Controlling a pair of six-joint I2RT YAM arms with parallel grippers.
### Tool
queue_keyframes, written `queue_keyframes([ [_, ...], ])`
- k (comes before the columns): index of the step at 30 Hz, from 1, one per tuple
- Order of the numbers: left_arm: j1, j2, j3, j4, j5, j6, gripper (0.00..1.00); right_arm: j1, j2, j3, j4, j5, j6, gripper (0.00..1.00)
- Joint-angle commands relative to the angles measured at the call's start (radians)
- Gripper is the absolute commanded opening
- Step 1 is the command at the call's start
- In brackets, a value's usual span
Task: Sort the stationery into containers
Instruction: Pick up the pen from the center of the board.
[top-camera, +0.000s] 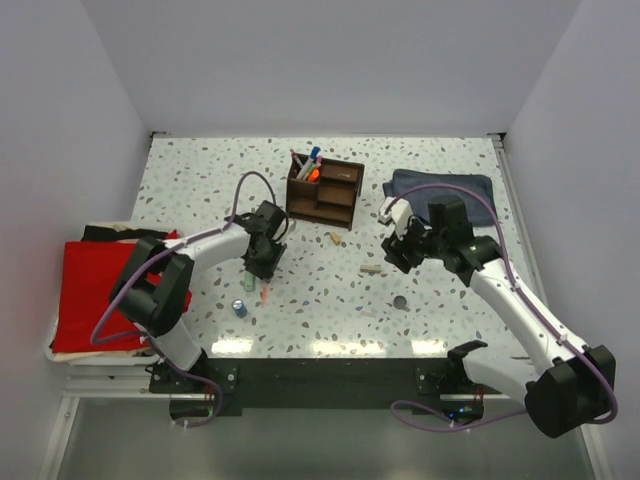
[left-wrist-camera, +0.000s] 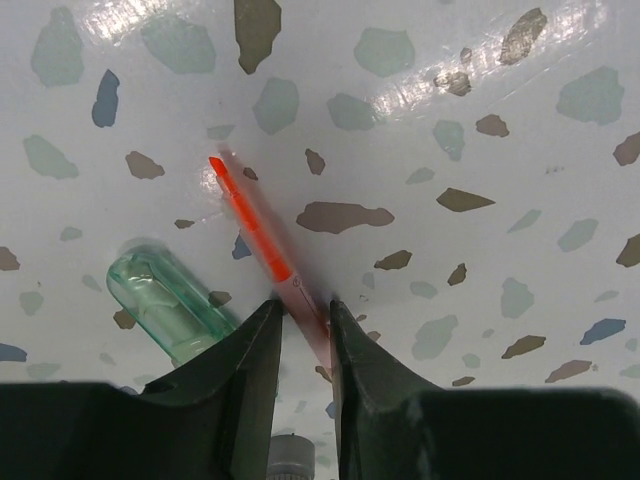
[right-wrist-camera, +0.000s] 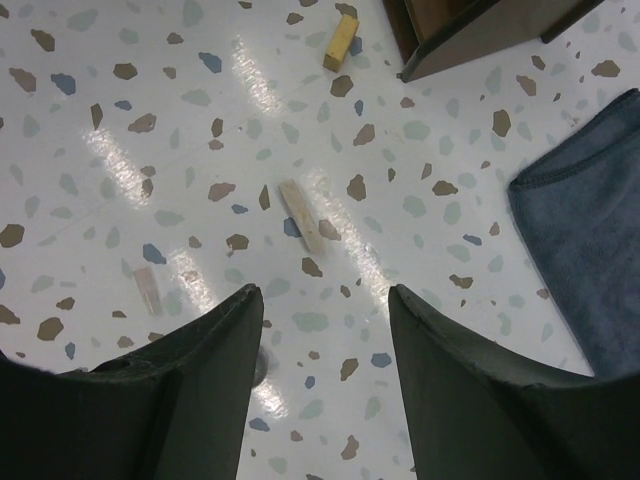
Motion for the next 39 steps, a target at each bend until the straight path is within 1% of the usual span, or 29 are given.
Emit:
queue_keyframes([
  [1, -0.029, 0.085, -0.064, 0.018, -0.054, -0.059, 0.30, 0.000, -0.056, -0.011, -0.016, -0.023, -0.045, 0.57],
  [2, -0.047, 0.085, -0.071, 0.020, -0.054, -0.066, 0.30, 0.000, -0.065, -0.015, -0.023, -0.021, -0.046, 0.57],
  [5, -0.081, 0.099, -0.087, 0.035, -0.039, -0.078, 0.24, 0.000, -0.091, -0.026, -0.033, -0.018, -0.055, 0.57],
  [6, -0.087, 0.105, -0.090, 0.038, -0.037, -0.083, 0.19, 0.001, -0.101, -0.035, -0.036, -0.016, -0.069, 0.57],
  [8, -0.098, 0.115, -0.100, 0.048, -0.026, -0.088, 0.14, 0.000, -0.130, -0.048, -0.059, -0.021, -0.089, 0.57],
  [9, -0.099, 0.121, -0.102, 0.049, -0.025, -0.088, 0.07, 0.000, -0.140, -0.051, -0.072, -0.024, -0.115, 0.57],
  [11, -0.102, 0.127, -0.110, 0.063, 0.000, -0.083, 0.02, 0.001, -0.168, -0.060, -0.126, -0.039, -0.152, 0.58],
  [12, -0.104, 0.128, -0.110, 0.067, 0.006, -0.077, 0.00, 0.001, -0.177, -0.061, -0.154, -0.056, -0.214, 0.59],
  [14, -0.104, 0.125, -0.110, 0.081, 0.055, -0.050, 0.00, 0.001, -0.200, -0.077, -0.238, -0.119, -0.290, 0.60],
  [15, -0.104, 0.113, -0.108, 0.086, 0.070, -0.034, 0.00, 0.001, -0.203, -0.084, -0.266, -0.144, -0.369, 0.61],
  [16, -0.102, 0.105, -0.096, 0.094, 0.114, -0.016, 0.00, 0.001, -0.202, -0.092, -0.289, -0.160, -0.403, 0.62],
  [19, -0.108, 0.061, -0.067, 0.110, 0.176, 0.059, 0.00, 0.007, -0.173, -0.120, -0.293, -0.187, -0.433, 0.63],
  [20, -0.110, 0.038, -0.059, 0.112, 0.172, 0.095, 0.00, 0.011, -0.141, -0.120, -0.277, -0.194, -0.431, 0.63],
  [22, -0.110, 0.015, -0.051, 0.124, 0.165, 0.113, 0.00, 0.036, -0.107, -0.121, -0.267, -0.193, -0.440, 0.61],
  [23, -0.110, -0.005, -0.051, 0.126, 0.167, 0.135, 0.00, 0.053, -0.089, -0.132, -0.232, -0.166, -0.437, 0.61],
  [24, -0.110, -0.016, -0.048, 0.129, 0.172, 0.147, 0.00, 0.073, -0.064, -0.141, -0.199, -0.127, -0.398, 0.61],
  [25, -0.110, -0.023, -0.045, 0.126, 0.170, 0.177, 0.00, 0.122, -0.049, -0.150, -0.158, -0.084, -0.353, 0.61],
  [26, -0.110, -0.033, -0.042, 0.121, 0.172, 0.190, 0.00, 0.142, -0.035, -0.163, -0.089, -0.031, -0.277, 0.60],
  [29, -0.108, -0.046, -0.045, 0.118, 0.178, 0.202, 0.00, 0.217, 0.005, -0.178, -0.021, -0.010, -0.169, 0.59],
  [30, -0.108, -0.054, -0.053, 0.130, 0.179, 0.202, 0.00, 0.243, -0.002, -0.192, -0.003, 0.014, -0.158, 0.59],
  [31, -0.108, -0.063, -0.054, 0.135, 0.182, 0.205, 0.00, 0.303, -0.010, -0.209, 0.020, 0.039, -0.151, 0.59],
  [32, -0.108, -0.068, -0.053, 0.133, 0.182, 0.204, 0.00, 0.329, -0.019, -0.244, 0.067, 0.065, -0.143, 0.59],
  [33, -0.108, -0.066, -0.051, 0.127, 0.184, 0.205, 0.00, 0.354, -0.024, -0.259, 0.091, 0.123, -0.138, 0.59],
  [34, -0.108, -0.065, -0.050, 0.124, 0.190, 0.207, 0.00, 0.389, -0.019, -0.275, 0.115, 0.140, -0.135, 0.59],
  [39, -0.107, -0.053, -0.050, 0.132, 0.213, 0.210, 0.00, 0.412, 0.039, -0.267, 0.134, 0.172, -0.108, 0.55],
])
